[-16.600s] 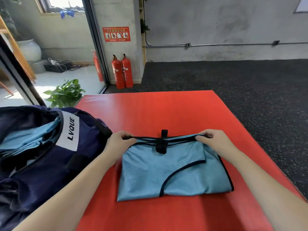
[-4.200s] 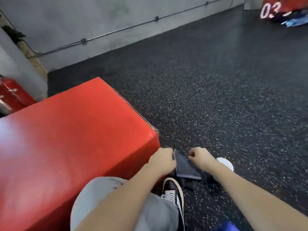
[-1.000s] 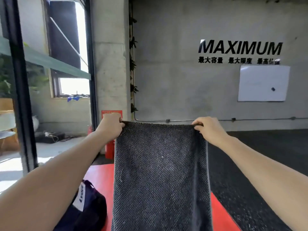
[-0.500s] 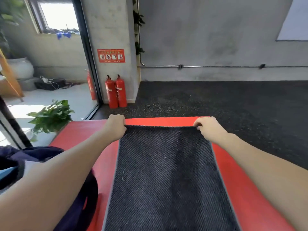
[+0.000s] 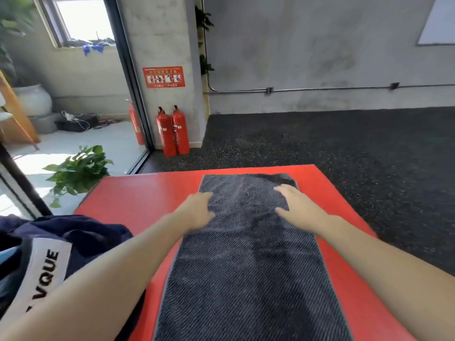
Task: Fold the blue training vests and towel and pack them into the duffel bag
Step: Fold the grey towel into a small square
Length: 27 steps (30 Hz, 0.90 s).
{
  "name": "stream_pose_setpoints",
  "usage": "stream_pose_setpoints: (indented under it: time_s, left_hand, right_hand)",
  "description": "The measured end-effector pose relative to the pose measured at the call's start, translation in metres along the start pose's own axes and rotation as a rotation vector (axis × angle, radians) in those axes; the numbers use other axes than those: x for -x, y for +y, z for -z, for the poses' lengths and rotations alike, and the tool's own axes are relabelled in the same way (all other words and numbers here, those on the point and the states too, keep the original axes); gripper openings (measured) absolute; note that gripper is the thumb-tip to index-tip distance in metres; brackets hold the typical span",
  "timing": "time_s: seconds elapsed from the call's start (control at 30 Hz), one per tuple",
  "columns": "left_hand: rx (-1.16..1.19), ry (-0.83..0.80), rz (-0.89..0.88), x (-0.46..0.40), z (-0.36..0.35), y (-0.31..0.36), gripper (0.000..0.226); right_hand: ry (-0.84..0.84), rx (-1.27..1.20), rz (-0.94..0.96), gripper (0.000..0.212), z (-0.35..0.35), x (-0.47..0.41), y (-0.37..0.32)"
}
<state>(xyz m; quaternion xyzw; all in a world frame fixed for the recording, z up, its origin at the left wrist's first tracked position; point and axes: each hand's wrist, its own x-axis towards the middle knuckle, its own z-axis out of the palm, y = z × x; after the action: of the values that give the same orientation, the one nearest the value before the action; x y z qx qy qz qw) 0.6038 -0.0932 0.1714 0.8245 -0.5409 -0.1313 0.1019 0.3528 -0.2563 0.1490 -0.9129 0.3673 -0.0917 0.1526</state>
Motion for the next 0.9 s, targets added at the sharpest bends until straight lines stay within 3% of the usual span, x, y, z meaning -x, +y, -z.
stream_pose_setpoints:
  time_s: [0.3, 0.4, 0.53, 0.7, 0.9]
  left_hand:
    - [-0.059, -0.113, -0.158, 0.232, -0.097, 0.007, 0.053]
    - [-0.026, -0.08, -0.177, 0.295, -0.111, -0.004, 0.074]
    - [-0.044, -0.02, -0.2, 0.351, -0.117, -0.028, 0.096]
    - [0.015, 0.017, -0.2, 0.396, -0.121, -0.049, 0.088]
    - [0.002, 0.079, -0.122, 0.41, -0.121, -0.041, 0.071]
  right_hand:
    - [-0.171, 0.078, 0.086, 0.055, -0.056, 0.227, -0.044]
    - [-0.146, 0.095, 0.121, 0.056, -0.062, 0.286, -0.057]
    - [-0.111, 0.113, 0.185, 0.076, -0.061, 0.348, -0.07]
    - [-0.101, 0.081, 0.237, 0.073, -0.073, 0.4, -0.076]
    - [-0.021, 0.198, 0.259, 0.036, -0.084, 0.418, -0.073]
